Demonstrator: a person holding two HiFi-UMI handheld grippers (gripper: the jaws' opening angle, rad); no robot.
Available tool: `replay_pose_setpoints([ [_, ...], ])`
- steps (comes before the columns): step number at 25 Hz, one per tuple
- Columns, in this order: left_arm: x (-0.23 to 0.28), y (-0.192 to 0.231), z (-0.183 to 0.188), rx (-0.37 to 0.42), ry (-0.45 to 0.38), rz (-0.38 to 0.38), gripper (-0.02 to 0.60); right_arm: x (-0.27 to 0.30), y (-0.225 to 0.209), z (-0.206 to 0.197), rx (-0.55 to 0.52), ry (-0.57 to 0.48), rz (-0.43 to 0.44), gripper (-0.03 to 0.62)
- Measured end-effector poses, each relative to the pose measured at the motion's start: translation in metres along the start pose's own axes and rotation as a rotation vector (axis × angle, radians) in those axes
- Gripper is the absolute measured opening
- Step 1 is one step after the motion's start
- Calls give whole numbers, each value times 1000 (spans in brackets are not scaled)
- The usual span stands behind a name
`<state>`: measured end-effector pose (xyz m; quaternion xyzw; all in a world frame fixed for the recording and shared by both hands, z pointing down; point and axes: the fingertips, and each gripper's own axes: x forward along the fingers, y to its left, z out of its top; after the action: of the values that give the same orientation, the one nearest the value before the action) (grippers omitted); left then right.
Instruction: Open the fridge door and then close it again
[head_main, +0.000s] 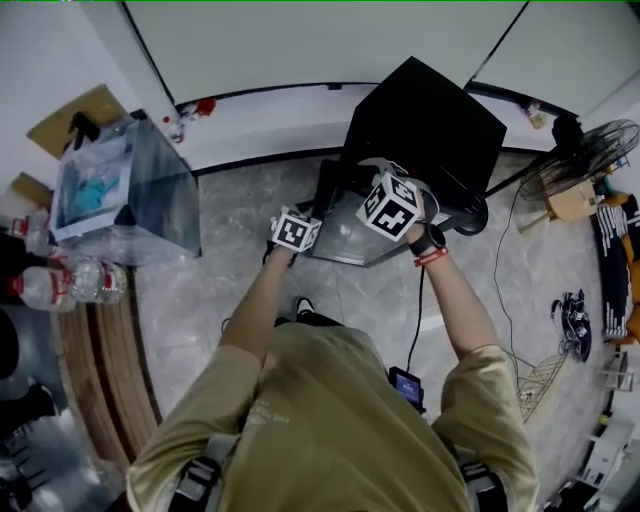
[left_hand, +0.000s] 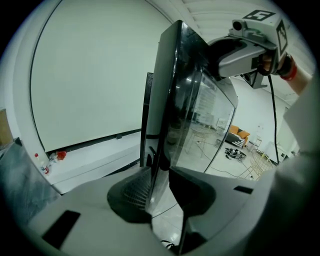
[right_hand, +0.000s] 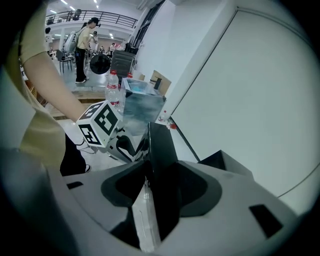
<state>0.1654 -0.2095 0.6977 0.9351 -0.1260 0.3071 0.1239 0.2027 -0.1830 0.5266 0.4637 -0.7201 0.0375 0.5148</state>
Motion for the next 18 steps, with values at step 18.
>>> replay_pose_setpoints([
  [18, -33, -28, -31, -72, -1, 109, 120, -20, 37, 3, -93, -36, 52, 218],
])
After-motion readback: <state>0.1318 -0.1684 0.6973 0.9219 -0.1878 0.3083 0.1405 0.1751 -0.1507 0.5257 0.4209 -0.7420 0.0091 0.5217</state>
